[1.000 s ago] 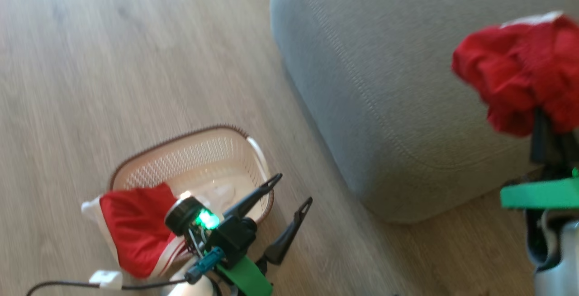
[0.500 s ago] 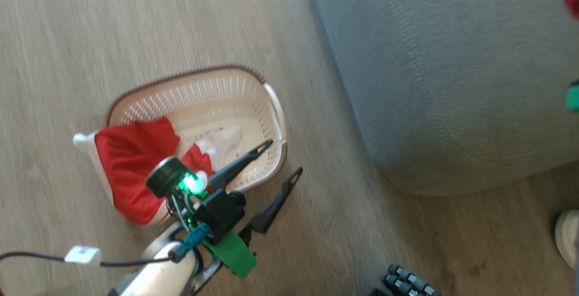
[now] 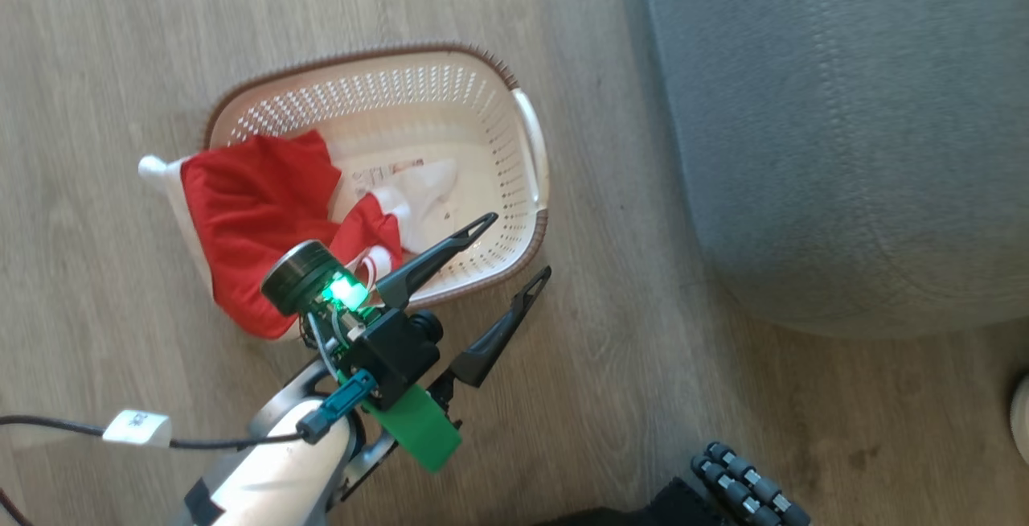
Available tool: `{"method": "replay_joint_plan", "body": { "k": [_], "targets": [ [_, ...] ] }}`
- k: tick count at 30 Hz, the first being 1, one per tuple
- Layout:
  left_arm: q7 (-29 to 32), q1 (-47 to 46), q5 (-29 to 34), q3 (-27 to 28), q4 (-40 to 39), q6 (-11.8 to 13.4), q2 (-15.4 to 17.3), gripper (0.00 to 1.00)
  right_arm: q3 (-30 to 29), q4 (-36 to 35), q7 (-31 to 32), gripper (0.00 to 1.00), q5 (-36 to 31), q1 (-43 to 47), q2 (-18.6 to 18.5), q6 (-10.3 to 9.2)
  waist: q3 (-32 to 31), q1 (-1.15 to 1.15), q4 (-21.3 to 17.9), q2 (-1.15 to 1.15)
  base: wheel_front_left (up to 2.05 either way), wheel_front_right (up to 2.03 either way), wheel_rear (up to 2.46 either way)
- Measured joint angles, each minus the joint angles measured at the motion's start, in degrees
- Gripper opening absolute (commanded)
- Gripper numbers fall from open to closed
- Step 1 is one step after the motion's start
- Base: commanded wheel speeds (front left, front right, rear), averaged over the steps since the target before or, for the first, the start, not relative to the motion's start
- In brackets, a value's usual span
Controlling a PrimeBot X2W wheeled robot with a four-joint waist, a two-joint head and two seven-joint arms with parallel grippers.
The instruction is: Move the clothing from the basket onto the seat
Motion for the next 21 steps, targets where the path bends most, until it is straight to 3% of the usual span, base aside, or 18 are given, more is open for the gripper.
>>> {"method": "replay_joint_plan", "body": {
  "k": [3,12,21],
  "targets": [
    [0.0,-0.1,-0.1,-0.1,-0.3,0.0,0.1,1.0,-1.5,4.0,0.0,0.0,0.0,-2.8,-1.2,0.0,1.5,0.0,0.9,0.0,0.0,0.0,0.0],
    [0.0,-1.6,-0.1,0.2,-1.5,0.0,0.3,1.0,-7.3,27.8,0.0,0.0,1.6,-15.3,-4.1,0.0,6.0,0.0,3.8,0.0,0.0,0.0,0.0],
    [0.0,-2.4,-0.1,0.2,-1.5,0.0,-0.1,1.0,-10.9,40.1,0.0,0.0,-1.8,-23.3,-7.4,0.0,8.4,0.0,6.1,0.0,0.0,0.0,0.0]
  ]
}}
